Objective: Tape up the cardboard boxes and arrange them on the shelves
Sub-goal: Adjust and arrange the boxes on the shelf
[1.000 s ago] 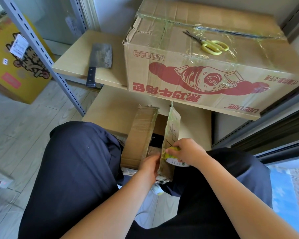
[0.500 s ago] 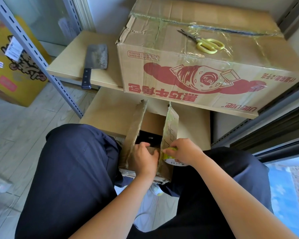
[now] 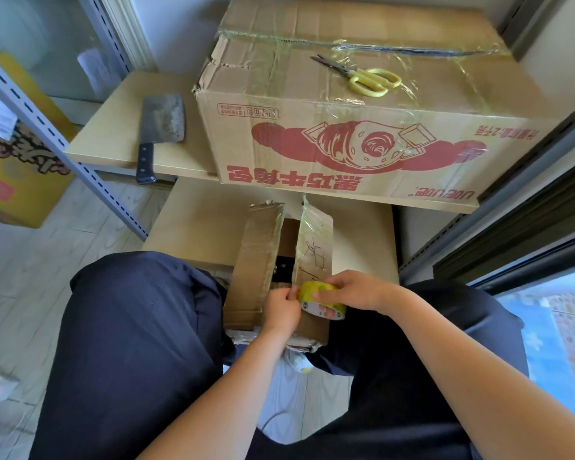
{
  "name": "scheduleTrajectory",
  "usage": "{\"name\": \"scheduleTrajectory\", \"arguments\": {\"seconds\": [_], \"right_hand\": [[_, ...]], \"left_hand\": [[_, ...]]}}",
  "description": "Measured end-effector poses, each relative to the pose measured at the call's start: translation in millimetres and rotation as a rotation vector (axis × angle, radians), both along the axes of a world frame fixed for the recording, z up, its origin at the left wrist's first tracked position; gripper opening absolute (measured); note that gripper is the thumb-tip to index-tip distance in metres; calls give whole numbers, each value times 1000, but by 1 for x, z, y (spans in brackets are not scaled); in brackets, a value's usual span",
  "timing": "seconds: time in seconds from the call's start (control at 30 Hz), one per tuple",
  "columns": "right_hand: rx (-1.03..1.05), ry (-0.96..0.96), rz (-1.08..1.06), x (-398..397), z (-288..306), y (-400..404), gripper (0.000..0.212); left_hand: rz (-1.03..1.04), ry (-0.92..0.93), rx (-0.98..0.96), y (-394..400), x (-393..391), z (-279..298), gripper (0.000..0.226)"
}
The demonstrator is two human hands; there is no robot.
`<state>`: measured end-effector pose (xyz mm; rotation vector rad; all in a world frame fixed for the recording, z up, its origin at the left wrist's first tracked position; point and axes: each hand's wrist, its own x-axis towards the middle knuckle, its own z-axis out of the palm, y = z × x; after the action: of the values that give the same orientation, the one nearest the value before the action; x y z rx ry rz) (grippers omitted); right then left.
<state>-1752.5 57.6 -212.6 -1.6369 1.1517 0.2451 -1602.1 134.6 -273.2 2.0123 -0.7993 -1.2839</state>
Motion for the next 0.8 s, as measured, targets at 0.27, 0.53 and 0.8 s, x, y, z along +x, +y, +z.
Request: {"name": "scheduleTrajectory", "arguments": {"seconds": [0.27, 0.53, 0.8], "right_hand": [[-383, 561, 136, -12, -19, -6, 56], [-328, 628, 105, -17, -46, -25, 62], [-259, 460, 153, -23, -66, -33, 68]], "left_hand": [[98, 75, 62, -7, 5, -2, 43], [-32, 236, 157, -25, -8, -4, 33], [49, 188, 313, -38, 0, -18, 62]]}}
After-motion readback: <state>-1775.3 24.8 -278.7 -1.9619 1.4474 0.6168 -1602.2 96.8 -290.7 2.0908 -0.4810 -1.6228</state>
